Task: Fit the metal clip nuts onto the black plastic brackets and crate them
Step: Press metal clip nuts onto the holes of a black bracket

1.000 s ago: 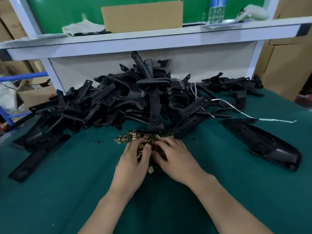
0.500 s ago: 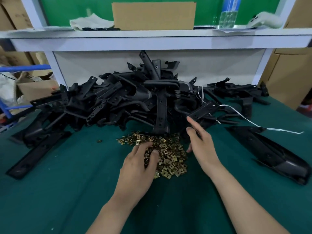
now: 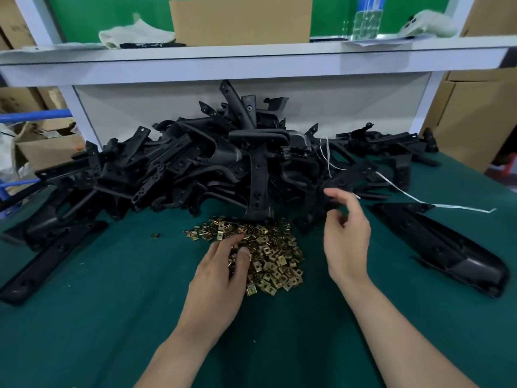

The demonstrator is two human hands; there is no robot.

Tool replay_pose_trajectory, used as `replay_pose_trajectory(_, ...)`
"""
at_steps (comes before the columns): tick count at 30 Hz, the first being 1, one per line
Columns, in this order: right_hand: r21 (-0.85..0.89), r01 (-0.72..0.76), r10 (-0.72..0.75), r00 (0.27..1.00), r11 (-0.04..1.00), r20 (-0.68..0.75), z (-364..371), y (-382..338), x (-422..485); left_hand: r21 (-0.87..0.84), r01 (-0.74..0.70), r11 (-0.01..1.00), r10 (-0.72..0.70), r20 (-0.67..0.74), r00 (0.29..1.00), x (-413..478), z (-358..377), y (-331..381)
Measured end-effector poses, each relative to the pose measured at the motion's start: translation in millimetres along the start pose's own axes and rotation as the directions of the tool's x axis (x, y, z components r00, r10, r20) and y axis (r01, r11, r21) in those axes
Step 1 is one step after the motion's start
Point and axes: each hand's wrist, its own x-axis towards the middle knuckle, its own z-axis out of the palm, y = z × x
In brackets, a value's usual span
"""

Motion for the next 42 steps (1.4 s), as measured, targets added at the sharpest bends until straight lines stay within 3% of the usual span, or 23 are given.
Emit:
replay_pose_trajectory(4,-0.046,0.110,-0.111,0.994,0.993,-0.017,-1,-3,-4,-0.009,0.004,1.000,-0.004,-0.012,1.000,-1,0,0)
replay_pose_trajectory(7,-0.177,0.257,-0.260,0.966,0.950,0.009,-1,-8,-9,-0.013,0.000,1.000,0.000,-0.008,1.000,-1,-1,0)
replay_pose_trajectory(10,-0.325,0.425,-0.463,0.885,0.845,-0.046,-2,-14,-10,-0.010,-0.002,1.000,0.002,-0.010,1.000,-2,-1,0)
replay_pose_trajectory(13,-0.309,0.524,-0.572,0.815,0.794,-0.087,-9,-26,-6,-0.001,-0.009,1.000,0.009,-0.013,1.000,-1,-1,1)
replay_pose_trajectory(18,-0.328,0.430,-0.456,0.890,0.841,-0.004,-26,-49,-2,0.019,-0.016,1.000,0.016,-0.007,1.000,-1,-1,1)
replay_pose_trajectory(21,-0.407,0.372,-0.299,0.925,0.834,0.234,-31,-43,-2,0.024,-0.017,1.000,0.017,0.000,1.000,-1,-1,2)
replay_pose_trajectory(23,-0.480,0.377,-0.160,0.887,0.792,0.433,-28,-39,-10,0.028,-0.017,0.999,0.017,0.005,1.000,-2,-2,1)
replay_pose_trajectory(25,-0.538,0.448,-0.139,0.844,0.714,0.518,-21,-34,-20,0.033,-0.016,0.999,0.016,0.011,1.000,-1,-2,0)
replay_pose_trajectory(27,-0.564,0.493,-0.187,0.838,0.663,0.513,-15,-29,-23,0.039,-0.015,0.999,0.014,0.021,1.000,-1,-1,0)
replay_pose_trajectory(31,-0.589,0.473,-0.157,0.848,0.656,0.505,-14,-24,-21,0.058,-0.031,0.998,0.030,0.026,0.999,-3,-1,0)
replay_pose_trajectory(36,-0.596,0.539,-0.145,0.801,0.595,0.581,-16,-19,-19,0.076,-0.040,0.996,0.038,0.023,0.999,-2,0,-2)
replay_pose_trajectory(42,-0.677,0.545,-0.155,0.822,0.494,0.548,-10,-11,-17,0.154,-0.093,0.984,0.086,0.053,0.995,-2,0,-2)
